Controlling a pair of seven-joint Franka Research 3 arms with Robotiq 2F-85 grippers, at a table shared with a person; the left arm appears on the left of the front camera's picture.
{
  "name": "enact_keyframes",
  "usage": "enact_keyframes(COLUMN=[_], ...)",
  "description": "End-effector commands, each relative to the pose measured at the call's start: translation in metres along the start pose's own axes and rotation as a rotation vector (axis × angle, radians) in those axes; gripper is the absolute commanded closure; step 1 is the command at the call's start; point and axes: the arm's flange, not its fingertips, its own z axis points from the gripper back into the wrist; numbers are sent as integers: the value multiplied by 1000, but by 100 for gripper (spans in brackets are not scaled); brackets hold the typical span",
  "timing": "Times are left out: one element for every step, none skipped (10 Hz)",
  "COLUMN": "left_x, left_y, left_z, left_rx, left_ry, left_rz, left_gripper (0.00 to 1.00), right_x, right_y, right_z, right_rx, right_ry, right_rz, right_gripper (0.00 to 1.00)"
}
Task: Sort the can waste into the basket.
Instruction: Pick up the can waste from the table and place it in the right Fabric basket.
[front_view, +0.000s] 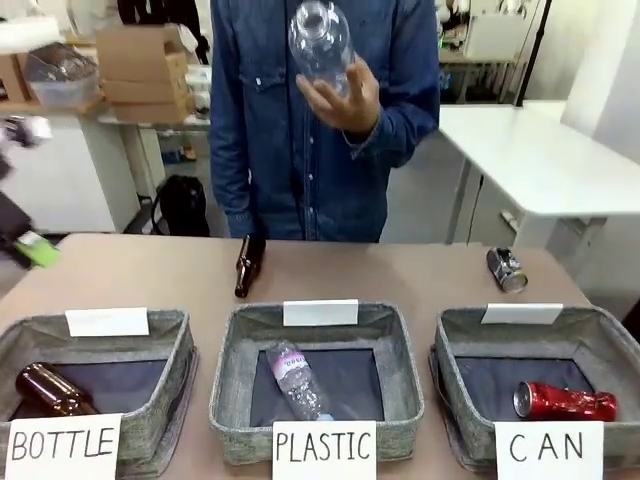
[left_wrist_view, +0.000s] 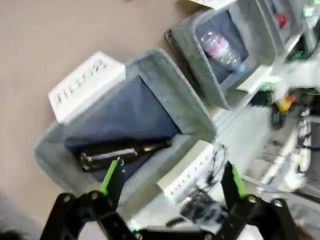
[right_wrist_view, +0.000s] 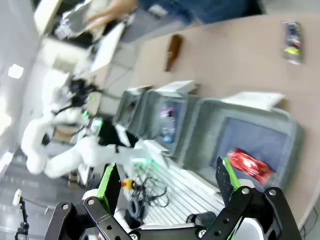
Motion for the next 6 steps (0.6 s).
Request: enact_keyframes(left_x=[-18,-36,-52,-31,-31,-31], left_y=[11,26,34,32,32,32], left_z=[27,38,46,27,27,27], left_rx=[-310,-390,-503,-216,-216,-216], left_ry=[-253,-393,-508,-112,-112,-112], left_rz=[353,410,418,225,225,225], left_gripper=[0,0,0,0,0,0], right_x=[34,43,47,47,38,38], right_y=[39,58,70,72,62,62], right_z=[-91,-121,-143,-153,-136,-136], right_rx=[88,107,123,122,125,125], right_ry=[90,102,88,96,130,130], right_rz=[48,64,59,69,81,81], right_gripper=[0,0,0,0,0,0])
